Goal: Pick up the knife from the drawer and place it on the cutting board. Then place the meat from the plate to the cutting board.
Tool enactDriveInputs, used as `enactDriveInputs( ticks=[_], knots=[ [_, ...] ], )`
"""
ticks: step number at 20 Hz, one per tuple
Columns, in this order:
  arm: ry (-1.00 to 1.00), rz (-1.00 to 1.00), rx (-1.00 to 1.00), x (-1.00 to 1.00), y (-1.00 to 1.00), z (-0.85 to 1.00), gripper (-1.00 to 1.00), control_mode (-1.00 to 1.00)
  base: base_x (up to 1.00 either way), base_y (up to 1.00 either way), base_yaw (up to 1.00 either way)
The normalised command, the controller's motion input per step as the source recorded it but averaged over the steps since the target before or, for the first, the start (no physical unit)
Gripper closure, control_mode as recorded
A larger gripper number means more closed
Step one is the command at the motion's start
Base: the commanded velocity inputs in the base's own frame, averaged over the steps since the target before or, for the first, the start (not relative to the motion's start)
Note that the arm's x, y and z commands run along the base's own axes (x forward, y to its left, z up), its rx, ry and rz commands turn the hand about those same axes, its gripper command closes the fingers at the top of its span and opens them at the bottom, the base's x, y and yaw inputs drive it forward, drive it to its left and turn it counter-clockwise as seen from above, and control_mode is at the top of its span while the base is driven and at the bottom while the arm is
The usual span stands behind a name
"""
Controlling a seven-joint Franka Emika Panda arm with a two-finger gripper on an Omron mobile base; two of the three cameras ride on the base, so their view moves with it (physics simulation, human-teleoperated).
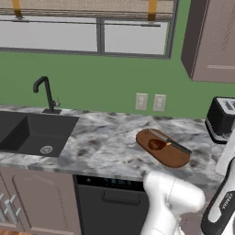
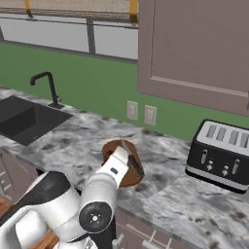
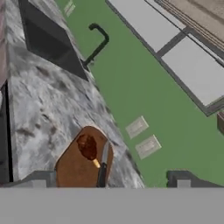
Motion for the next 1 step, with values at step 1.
enactDriveInputs(
  ticks=[1],
  knots=[
    [-0.33, 0.0, 0.0, -0.79, 0.32, 1.0, -1.0, -1.0, 0.0, 0.0, 0.0]
  ],
)
